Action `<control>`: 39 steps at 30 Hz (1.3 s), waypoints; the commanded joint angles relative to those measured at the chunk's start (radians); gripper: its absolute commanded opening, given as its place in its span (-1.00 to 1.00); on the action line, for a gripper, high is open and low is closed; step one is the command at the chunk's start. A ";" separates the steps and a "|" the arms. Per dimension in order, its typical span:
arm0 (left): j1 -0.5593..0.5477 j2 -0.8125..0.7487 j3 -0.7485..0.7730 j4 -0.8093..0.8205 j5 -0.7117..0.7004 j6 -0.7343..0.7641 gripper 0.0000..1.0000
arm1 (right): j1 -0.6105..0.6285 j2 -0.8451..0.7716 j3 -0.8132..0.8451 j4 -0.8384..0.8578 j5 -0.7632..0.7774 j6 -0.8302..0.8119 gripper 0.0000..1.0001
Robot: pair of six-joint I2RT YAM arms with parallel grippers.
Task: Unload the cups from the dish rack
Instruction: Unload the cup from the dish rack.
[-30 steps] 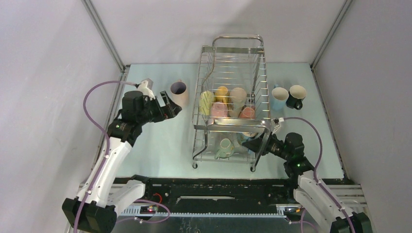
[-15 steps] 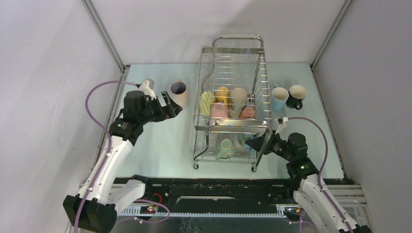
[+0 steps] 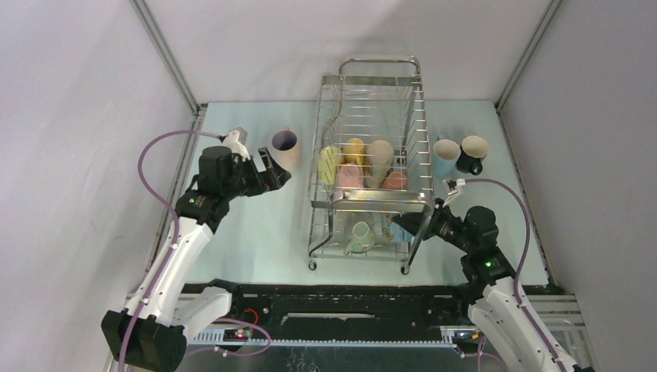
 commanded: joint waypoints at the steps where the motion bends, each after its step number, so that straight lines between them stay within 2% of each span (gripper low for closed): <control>1: -0.003 -0.005 -0.015 0.029 0.001 0.026 1.00 | 0.010 -0.046 0.117 0.056 0.000 -0.024 -1.00; 13: -0.003 -0.018 -0.006 0.032 0.007 0.024 1.00 | -0.018 -0.072 0.267 -0.171 0.188 -0.004 -1.00; 25: -0.003 -0.049 0.021 0.025 0.013 0.026 1.00 | -0.157 -0.007 0.359 -0.293 0.203 0.082 -1.00; 30: -0.003 -0.056 0.085 0.011 0.011 0.029 1.00 | -0.238 0.042 0.417 -0.345 0.174 0.140 -1.00; 39: -0.005 -0.048 0.259 0.002 -0.012 0.019 1.00 | -0.379 0.159 0.617 -0.487 0.212 0.168 -1.00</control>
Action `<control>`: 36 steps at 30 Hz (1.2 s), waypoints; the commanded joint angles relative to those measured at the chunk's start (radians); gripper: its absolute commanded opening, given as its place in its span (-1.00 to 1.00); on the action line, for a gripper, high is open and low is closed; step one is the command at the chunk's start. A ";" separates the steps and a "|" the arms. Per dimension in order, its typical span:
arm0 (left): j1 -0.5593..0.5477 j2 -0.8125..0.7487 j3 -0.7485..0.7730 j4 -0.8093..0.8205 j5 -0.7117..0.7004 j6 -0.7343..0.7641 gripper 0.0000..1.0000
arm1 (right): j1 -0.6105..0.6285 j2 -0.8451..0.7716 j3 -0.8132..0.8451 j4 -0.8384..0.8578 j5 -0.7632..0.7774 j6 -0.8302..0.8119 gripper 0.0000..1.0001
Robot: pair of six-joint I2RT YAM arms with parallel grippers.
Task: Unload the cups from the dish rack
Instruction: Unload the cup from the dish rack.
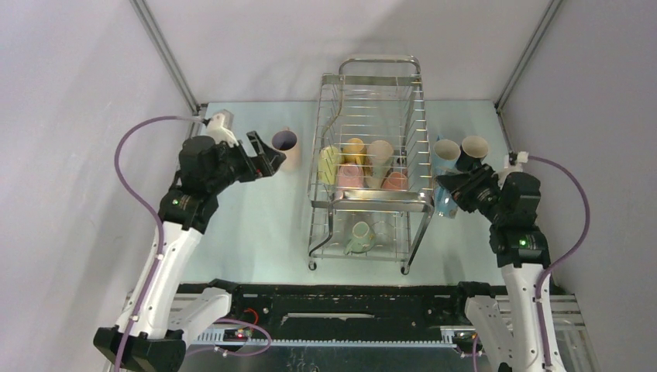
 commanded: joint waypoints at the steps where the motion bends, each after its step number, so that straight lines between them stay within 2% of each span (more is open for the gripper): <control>1: -0.007 -0.010 0.149 0.026 -0.014 0.010 1.00 | -0.071 0.038 0.152 0.051 0.003 0.038 -1.00; 10: -0.124 0.076 0.411 0.008 -0.139 0.086 1.00 | -0.210 0.194 0.406 0.071 -0.062 0.110 -1.00; 21: -0.416 0.224 0.694 0.033 -0.324 0.263 1.00 | -0.290 0.353 0.776 0.099 -0.131 0.242 -1.00; 30: -0.642 0.303 0.718 0.232 -0.415 0.482 1.00 | -0.270 0.426 0.965 0.186 -0.177 0.401 -1.00; 36: -0.718 0.369 0.701 0.375 -0.434 0.609 1.00 | -0.111 0.484 1.075 0.192 -0.109 0.428 -1.00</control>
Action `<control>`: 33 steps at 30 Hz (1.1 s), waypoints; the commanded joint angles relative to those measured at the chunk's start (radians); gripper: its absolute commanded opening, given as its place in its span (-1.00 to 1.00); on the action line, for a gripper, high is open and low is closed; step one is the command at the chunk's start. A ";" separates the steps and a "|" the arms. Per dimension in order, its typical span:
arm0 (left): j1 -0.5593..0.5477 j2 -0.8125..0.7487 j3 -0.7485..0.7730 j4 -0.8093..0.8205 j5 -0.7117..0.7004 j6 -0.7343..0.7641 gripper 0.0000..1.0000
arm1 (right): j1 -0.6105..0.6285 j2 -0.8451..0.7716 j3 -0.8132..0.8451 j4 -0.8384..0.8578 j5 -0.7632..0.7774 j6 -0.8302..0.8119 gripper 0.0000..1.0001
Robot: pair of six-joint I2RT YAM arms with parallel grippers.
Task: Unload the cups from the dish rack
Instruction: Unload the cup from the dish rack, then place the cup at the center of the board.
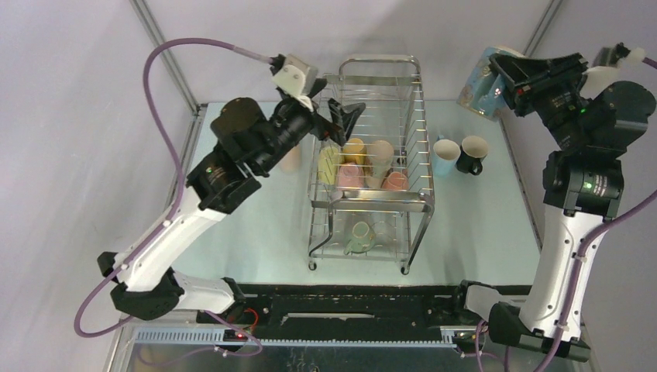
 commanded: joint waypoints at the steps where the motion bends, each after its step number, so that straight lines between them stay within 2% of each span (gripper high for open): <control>1: -0.040 0.036 0.014 0.179 -0.033 0.142 1.00 | 0.136 0.017 0.109 0.173 0.053 0.059 -1.00; 9: -0.059 0.024 -0.127 0.397 0.049 0.182 1.00 | 0.373 0.041 0.137 0.225 0.257 0.062 -1.00; 17: -0.072 -0.012 -0.277 0.537 0.087 0.181 1.00 | 0.525 0.068 0.138 0.272 0.406 0.064 -1.00; 24: -0.078 0.021 -0.325 0.648 0.045 0.179 1.00 | 0.660 0.066 0.094 0.333 0.513 0.070 -1.00; 33: -0.081 0.091 -0.296 0.731 0.006 0.168 0.90 | 0.778 0.069 0.055 0.393 0.587 0.083 -1.00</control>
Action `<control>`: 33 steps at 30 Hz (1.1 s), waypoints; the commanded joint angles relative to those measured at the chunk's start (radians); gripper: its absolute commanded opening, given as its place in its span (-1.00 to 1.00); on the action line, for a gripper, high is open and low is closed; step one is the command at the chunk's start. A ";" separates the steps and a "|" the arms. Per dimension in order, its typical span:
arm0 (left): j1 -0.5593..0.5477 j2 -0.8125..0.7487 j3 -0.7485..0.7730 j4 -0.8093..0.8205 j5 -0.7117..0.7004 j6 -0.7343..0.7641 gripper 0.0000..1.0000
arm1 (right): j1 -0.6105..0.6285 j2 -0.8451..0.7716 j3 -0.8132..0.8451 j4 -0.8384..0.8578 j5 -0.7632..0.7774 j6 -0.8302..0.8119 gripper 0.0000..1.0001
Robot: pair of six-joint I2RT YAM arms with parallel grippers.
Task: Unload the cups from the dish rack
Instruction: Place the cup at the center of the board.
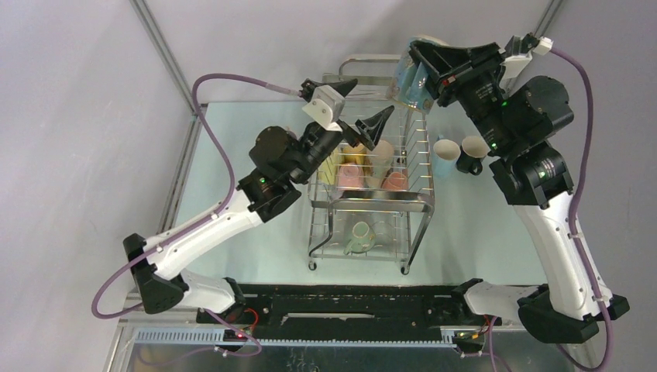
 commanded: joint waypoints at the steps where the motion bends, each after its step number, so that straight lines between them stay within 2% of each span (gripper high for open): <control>1: -0.007 0.037 0.017 0.093 -0.031 0.012 0.88 | 0.048 -0.020 0.010 0.209 0.074 0.020 -1.00; 11: -0.015 0.076 -0.007 0.234 -0.121 0.031 0.69 | 0.098 -0.050 -0.057 0.249 0.100 0.047 -1.00; 19: -0.016 0.119 0.023 0.297 -0.134 0.063 0.53 | 0.107 -0.063 -0.077 0.269 0.092 0.083 -1.00; 30: -0.025 0.139 0.031 0.383 -0.176 0.113 0.18 | 0.114 -0.065 -0.086 0.319 0.070 0.126 -1.00; 33: -0.025 0.138 0.033 0.395 -0.186 0.115 0.02 | 0.115 -0.071 -0.098 0.322 0.068 0.132 -1.00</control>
